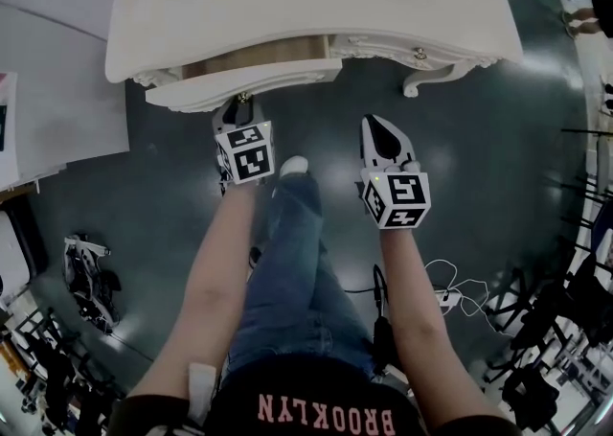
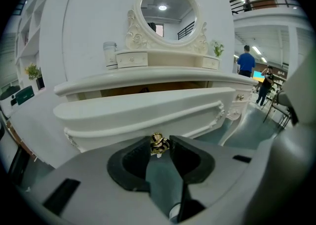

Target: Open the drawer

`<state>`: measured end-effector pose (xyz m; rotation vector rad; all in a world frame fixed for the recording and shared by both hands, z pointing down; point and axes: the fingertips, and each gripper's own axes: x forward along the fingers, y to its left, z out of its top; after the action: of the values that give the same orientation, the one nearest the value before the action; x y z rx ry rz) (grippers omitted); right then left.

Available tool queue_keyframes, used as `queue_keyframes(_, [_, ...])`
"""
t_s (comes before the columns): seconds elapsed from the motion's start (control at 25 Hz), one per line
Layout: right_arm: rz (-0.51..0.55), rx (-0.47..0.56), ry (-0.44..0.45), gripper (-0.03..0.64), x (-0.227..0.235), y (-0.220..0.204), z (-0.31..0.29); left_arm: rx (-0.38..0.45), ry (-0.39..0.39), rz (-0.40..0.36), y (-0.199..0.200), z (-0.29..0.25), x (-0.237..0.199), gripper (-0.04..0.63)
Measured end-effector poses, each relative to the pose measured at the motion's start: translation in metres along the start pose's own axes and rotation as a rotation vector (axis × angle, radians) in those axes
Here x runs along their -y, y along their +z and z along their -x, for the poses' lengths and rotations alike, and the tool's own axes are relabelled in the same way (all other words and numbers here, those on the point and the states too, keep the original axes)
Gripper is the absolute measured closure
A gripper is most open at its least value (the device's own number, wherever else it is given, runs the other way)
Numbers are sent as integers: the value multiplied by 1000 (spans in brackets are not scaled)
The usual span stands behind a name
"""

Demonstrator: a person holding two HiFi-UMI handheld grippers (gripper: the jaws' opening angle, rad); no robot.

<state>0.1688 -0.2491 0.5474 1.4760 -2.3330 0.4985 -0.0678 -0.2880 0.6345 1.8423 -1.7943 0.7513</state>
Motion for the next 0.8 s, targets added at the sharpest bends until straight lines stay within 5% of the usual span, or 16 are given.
queue_keyframes(0.8, [-36, -11, -11, 620, -14, -25, 22, -10, -15, -3, -36, 35, 14, 483])
